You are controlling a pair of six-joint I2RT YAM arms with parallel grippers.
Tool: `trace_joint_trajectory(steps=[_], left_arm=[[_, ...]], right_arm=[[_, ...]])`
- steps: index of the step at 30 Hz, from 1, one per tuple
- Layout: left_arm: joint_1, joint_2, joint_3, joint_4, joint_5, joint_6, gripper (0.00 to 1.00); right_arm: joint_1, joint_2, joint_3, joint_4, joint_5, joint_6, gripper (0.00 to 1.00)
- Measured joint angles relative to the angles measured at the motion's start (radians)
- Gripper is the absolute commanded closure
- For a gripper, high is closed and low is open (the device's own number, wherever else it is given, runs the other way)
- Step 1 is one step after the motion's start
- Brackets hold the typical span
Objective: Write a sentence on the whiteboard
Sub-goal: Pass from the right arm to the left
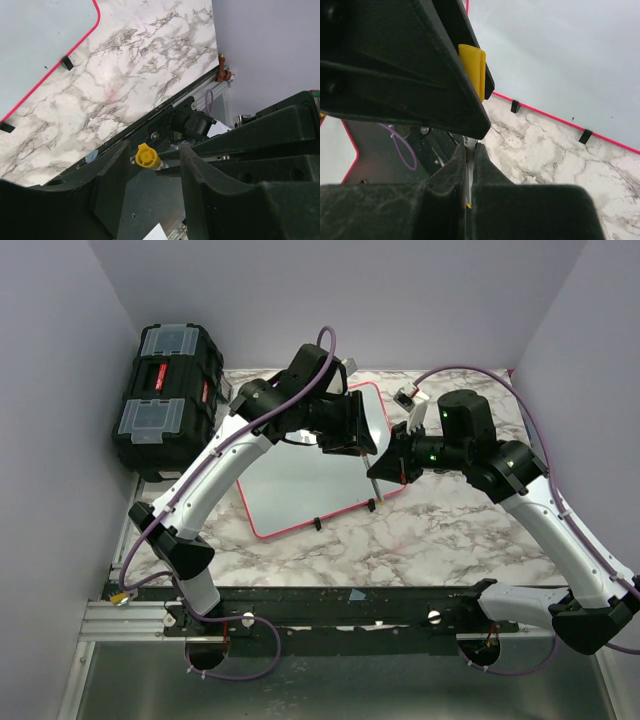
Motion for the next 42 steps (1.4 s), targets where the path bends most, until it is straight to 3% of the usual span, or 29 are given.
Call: trace_joint_trajectory(steps=[5, 10, 12, 13, 18, 19, 26, 34, 42], left_arm=[[0.001, 0.0, 0.0, 0.0, -0.01, -0.015, 0.66], [0.003, -0.004, -0.004, 0.003, -0.023, -0.027, 1.0], [0.005, -0.007, -0.007, 0.01, -0.023, -0.039, 1.0], [0.004, -0.009, -0.008, 0.01, -0.023, -0.04, 1.0], [0.005, -0.027, -0.026, 0.021, -0.03, -0.048, 1.0], [0.006, -0.035, -0.034, 0.026, -0.034, -0.05, 1.0], [0.035, -0.141, -0.096, 0.083, -0.05, -0.102, 1.0], [0.068, -0.277, -0.123, 0.229, -0.07, -0.213, 1.0], [0.072, -0.407, -0.258, 0.465, -0.109, -0.359, 1.0]], right_arm=[[0.003, 0.0, 0.015, -0.002, 0.0, -0.001, 0.99], [0.004, 0.0, 0.015, -0.004, 0.0, -0.002, 0.99], [0.008, 0.0, 0.015, -0.005, 0.001, -0.005, 0.99], [0.009, 0.0, 0.015, -0.007, 0.0, -0.005, 0.94], [0.01, -0.003, 0.016, -0.006, 0.02, 0.019, 0.09], [0.01, -0.006, 0.016, -0.004, 0.032, 0.031, 0.01], [0.01, -0.103, 0.007, 0.106, 0.093, 0.201, 0.0], [0.01, -0.188, -0.043, 0.38, 0.133, 0.467, 0.01], [0.01, -0.175, -0.112, 0.6, 0.132, 0.67, 0.14]])
